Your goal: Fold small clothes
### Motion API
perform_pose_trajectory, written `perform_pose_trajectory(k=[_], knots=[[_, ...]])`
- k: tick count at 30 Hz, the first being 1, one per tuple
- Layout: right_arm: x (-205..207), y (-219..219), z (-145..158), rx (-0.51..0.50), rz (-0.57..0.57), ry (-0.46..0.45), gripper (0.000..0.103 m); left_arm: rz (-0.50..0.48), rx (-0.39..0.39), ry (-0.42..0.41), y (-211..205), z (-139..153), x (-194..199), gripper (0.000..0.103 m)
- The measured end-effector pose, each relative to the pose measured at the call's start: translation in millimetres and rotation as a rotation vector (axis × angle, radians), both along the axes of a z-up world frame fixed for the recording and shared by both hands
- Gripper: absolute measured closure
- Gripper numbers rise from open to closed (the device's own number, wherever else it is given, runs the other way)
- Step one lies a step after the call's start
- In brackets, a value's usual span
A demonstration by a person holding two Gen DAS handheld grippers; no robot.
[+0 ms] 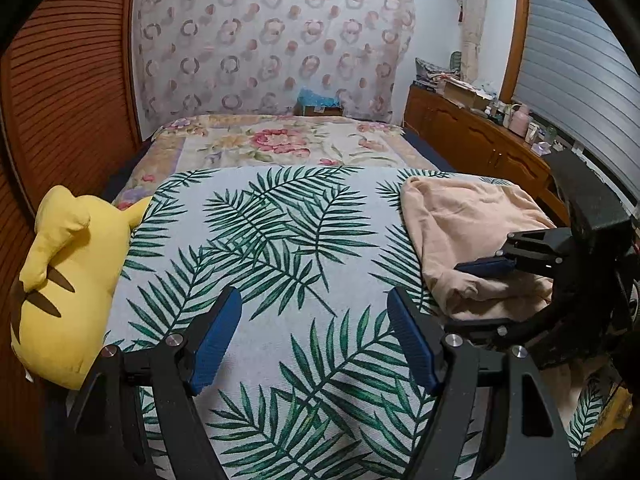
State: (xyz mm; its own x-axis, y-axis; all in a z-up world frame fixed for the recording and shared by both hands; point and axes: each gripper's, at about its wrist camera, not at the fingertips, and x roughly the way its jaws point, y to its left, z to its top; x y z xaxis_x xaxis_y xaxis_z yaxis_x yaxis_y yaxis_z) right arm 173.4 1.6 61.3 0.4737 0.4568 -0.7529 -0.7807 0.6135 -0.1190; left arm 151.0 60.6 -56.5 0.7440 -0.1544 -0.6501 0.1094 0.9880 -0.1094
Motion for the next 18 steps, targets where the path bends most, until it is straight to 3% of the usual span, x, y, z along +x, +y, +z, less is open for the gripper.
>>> perform_pose_trajectory(k=[1, 3, 5, 7, 11, 15, 18], knots=[[-0.9, -0.8, 0.4, 0.007, 0.002, -0.006, 0.054, -0.003, 0.001, -0.003, -1.2, 0.8, 0.2, 0.027], [-3.8, -0.5, 0.3, 0.008, -0.006, -0.021, 0.081, -0.005, 0.003, -0.012, -4.3, 2.2, 0.5, 0.027], [0.0, -7.2, 3.2, 0.035, -0.008, 0.007, 0.093, -0.022, -0.006, -0.013, -9.0, 2.5, 0.8, 0.027], [2.9, -21.2, 11.9, 0.100, -0.020, 0.042, 0.095, -0.038, -0.012, -0.013, -14.4, 1.9, 0.5, 0.027], [1.8, -58.2, 48.1, 0.207, -0.082, -0.015, 0.095, -0.080, -0.021, -0.008, -28.6, 1.9, 0.7, 0.027], [7.9, -103.3, 84.1, 0.248, -0.190, -0.108, 0.095, -0.123, -0.023, -0.011, -45.3, 5.2, 0.0, 0.027], [14.2, -131.0, 100.2, 0.214, -0.268, -0.174, 0.095, -0.153, -0.028, -0.014, -57.1, 7.7, -1.1, 0.027]])
